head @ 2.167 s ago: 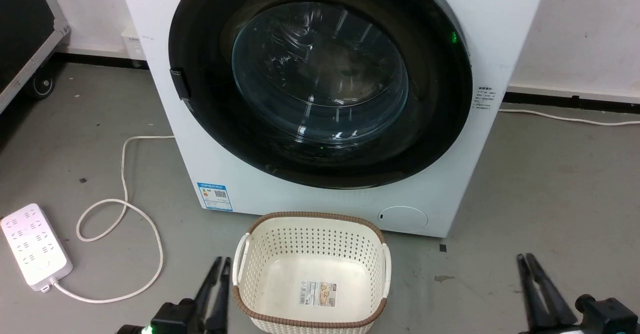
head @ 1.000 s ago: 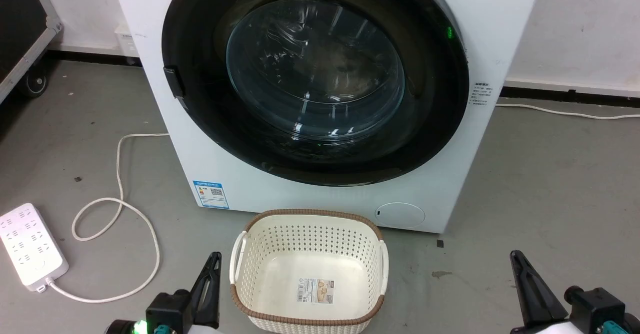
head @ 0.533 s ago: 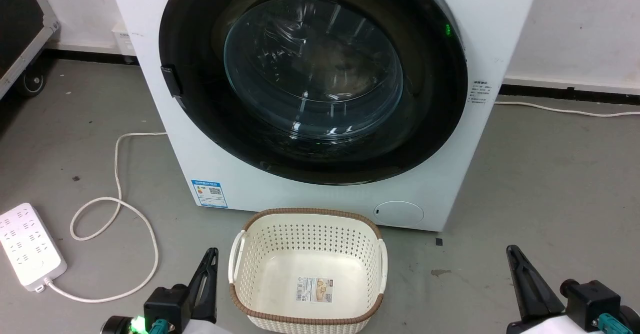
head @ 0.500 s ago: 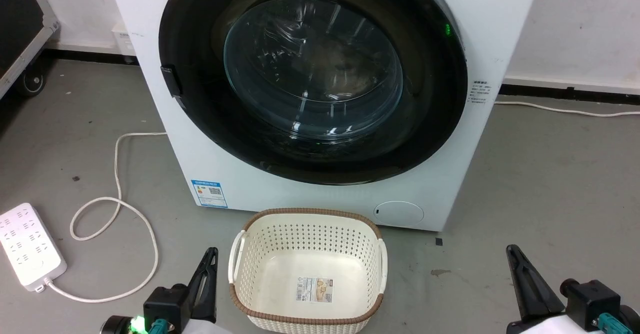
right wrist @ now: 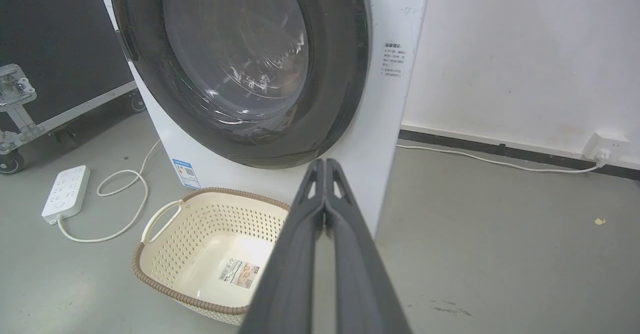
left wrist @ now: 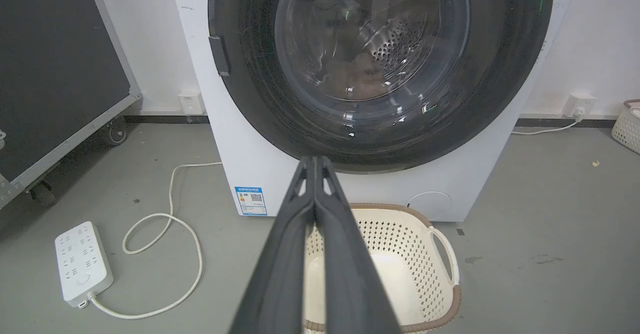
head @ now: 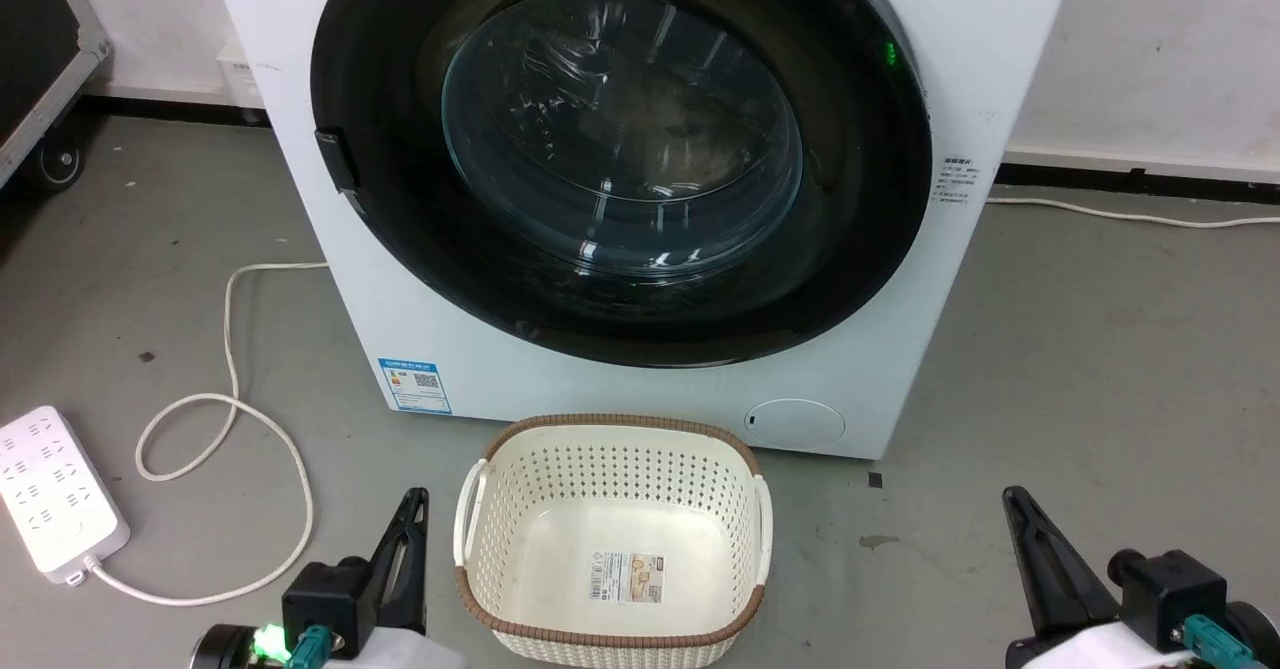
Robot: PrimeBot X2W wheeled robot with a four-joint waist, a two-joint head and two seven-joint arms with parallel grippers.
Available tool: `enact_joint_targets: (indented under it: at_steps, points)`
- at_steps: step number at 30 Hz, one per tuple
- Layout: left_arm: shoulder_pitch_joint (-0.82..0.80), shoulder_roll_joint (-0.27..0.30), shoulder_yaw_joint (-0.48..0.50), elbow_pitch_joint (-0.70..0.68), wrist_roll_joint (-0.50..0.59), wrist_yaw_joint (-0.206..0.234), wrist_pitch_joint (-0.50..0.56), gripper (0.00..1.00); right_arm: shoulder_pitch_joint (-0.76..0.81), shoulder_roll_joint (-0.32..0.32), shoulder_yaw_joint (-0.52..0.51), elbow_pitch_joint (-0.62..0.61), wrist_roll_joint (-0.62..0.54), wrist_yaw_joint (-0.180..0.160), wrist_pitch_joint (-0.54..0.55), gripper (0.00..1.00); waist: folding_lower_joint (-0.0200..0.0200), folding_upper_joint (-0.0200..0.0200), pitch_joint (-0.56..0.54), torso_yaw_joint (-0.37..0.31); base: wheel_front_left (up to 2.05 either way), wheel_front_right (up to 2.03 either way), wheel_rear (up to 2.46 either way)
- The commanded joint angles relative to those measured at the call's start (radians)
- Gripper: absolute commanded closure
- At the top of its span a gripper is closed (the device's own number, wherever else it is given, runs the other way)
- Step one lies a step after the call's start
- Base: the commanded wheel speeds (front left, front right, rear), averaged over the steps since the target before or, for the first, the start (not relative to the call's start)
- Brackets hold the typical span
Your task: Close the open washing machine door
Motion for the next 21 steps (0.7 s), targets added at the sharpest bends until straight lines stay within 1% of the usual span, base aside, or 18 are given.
enact_joint_targets:
  at_steps: [1,21]
  points:
    - [-0.018,-0.002,0.003,-0.006,0.006,0.006,0.004,1.0,-0.023,0.005,0.002,-0.008,-0.008,0.0,0.003,1.0,-0.0001,0.0,0.0,0.0,0.0,0.0,0.0]
    - [-0.032,-0.006,0.023,-0.028,0.022,0.011,0.049,1.0,-0.041,0.008,0.014,-0.028,-0.027,-0.001,0.048,1.0,-0.0001,0.0,0.007,-0.007,0.0,0.0,0.0]
